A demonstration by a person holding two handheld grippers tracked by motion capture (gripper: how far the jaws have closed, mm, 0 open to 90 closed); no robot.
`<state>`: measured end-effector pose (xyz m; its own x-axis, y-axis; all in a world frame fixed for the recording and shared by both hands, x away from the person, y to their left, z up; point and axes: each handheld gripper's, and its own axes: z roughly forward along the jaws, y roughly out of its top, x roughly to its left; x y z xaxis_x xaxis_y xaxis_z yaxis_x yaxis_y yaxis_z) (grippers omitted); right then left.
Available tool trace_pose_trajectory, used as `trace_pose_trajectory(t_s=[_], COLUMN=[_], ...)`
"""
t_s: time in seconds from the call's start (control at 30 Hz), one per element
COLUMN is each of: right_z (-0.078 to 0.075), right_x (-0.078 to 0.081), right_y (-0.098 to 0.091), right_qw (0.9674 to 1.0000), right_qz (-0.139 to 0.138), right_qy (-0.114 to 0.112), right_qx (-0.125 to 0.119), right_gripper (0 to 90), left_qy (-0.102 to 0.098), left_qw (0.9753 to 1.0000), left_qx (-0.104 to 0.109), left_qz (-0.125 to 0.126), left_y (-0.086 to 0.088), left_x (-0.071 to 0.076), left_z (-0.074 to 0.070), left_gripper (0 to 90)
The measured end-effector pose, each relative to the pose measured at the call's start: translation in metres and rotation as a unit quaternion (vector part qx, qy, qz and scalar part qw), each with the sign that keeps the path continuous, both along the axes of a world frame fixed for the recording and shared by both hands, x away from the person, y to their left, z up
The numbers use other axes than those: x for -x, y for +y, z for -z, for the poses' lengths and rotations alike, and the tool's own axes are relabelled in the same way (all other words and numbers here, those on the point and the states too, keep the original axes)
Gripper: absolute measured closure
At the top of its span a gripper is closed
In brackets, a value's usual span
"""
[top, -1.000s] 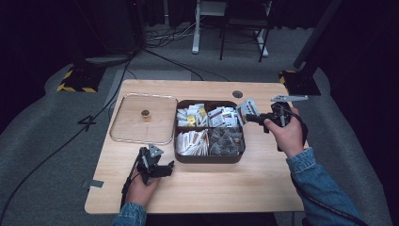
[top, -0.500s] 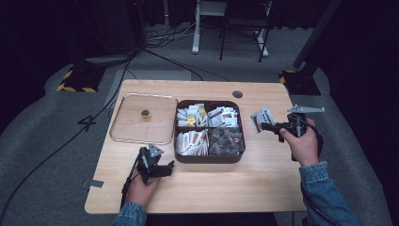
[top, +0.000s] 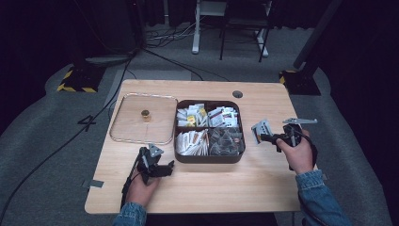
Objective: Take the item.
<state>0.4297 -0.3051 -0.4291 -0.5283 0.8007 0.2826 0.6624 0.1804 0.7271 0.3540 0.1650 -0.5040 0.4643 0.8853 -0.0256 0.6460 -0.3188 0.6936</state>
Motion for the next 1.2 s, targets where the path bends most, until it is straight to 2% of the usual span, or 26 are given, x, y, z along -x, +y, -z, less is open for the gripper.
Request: trace_pose_trajectory(t_s=[0.17, 0.5, 0.7, 0.77, 0.87, 1.03, 1.2], right_z=[0.009, 0.027, 0.031, 0.033, 0.037, 0.039, 0.039], right_x=[-0.003, -0.008, -0.009, -0.010, -0.011, -0.011, -0.012], right_y=[-0.003, -0.009, -0.007, -0.008, -0.009, -0.009, -0.010], right_qw=[0.9999, 0.9981, 0.9974, 0.9971, 0.9967, 0.9976, 0.9980], right_qz=[0.007, 0.023, 0.024, 0.027, 0.030, 0.038, 0.040], right_qy=[0.014, 0.057, 0.067, 0.070, 0.075, 0.058, 0.048], right_qx=[0.005, 0.007, 0.013, 0.015, 0.006, 0.004, 0.007], right_gripper=[84.3, 84.2, 83.8, 81.5, 70.8, 54.3, 48.9], left_qy=[0.000, 0.000, 0.000, 0.000, 0.000, 0.000, 0.000], left_qw=[1.0000, 1.0000, 1.0000, 1.0000, 1.0000, 1.0000, 1.0000], left_qx=[-0.001, 0.000, 0.000, 0.000, 0.000, -0.001, 0.000], left_qz=[0.001, 0.000, 0.000, 0.000, 0.000, 0.001, 0.000], left_y=[0.000, 0.000, 0.000, 0.000, 0.000, 0.000, 0.000], left_x=[0.000, 0.000, 0.000, 0.000, 0.000, 0.000, 0.000], left_z=[0.000, 0.000, 0.000, 0.000, 0.000, 0.000, 0.000], left_gripper=[16.0, 16.0, 16.0, 16.0, 16.0, 16.0, 16.1])
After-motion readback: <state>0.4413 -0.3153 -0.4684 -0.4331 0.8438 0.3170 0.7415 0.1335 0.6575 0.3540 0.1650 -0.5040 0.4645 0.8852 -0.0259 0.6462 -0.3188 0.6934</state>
